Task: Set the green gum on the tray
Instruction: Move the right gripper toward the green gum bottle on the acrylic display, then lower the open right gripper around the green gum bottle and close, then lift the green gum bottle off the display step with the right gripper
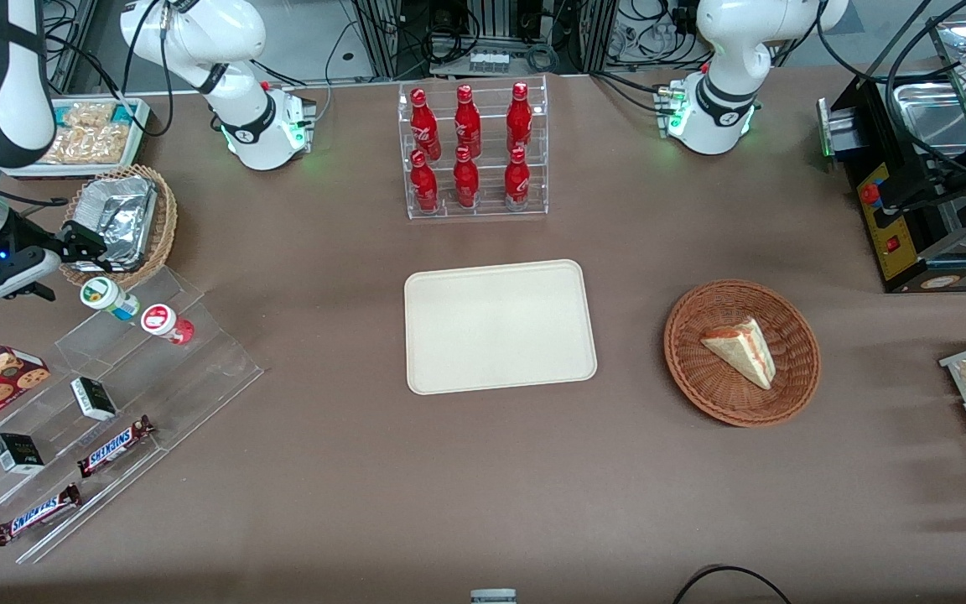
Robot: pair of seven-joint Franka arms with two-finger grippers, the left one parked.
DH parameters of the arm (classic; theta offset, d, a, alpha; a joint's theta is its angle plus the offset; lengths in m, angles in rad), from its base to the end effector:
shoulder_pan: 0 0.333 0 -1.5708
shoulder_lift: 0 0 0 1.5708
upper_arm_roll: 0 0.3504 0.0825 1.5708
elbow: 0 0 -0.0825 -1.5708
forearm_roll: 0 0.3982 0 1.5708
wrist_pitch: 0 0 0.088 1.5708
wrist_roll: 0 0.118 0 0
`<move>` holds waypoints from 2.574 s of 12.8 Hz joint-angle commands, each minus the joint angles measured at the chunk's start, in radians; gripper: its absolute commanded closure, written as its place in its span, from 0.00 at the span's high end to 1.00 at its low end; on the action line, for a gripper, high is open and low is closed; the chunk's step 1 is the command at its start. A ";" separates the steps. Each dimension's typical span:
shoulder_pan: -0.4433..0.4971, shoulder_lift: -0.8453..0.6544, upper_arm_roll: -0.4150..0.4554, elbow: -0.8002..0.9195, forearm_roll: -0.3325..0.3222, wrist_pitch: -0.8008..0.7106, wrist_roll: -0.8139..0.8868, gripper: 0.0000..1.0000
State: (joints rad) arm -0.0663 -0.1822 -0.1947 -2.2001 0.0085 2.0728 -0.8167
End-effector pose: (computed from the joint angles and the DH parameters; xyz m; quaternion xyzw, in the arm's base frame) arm 0.4893 -0.1338 0.4800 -0.9613 -0.2733 -0.0330 0.0051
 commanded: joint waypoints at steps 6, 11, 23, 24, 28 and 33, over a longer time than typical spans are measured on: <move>-0.009 -0.007 -0.071 -0.154 -0.010 0.162 -0.145 1.00; -0.006 -0.005 -0.074 -0.197 -0.010 0.237 -0.145 1.00; -0.009 0.018 -0.075 -0.219 -0.010 0.293 -0.147 0.92; -0.007 0.018 -0.075 -0.219 -0.010 0.293 -0.147 0.75; 0.000 0.020 -0.074 -0.214 -0.010 0.283 -0.142 0.00; 0.012 0.006 -0.060 -0.094 -0.010 0.109 -0.128 0.00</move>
State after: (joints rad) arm -0.0657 -0.1689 -0.2568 -2.3800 0.0085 2.2982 -0.9498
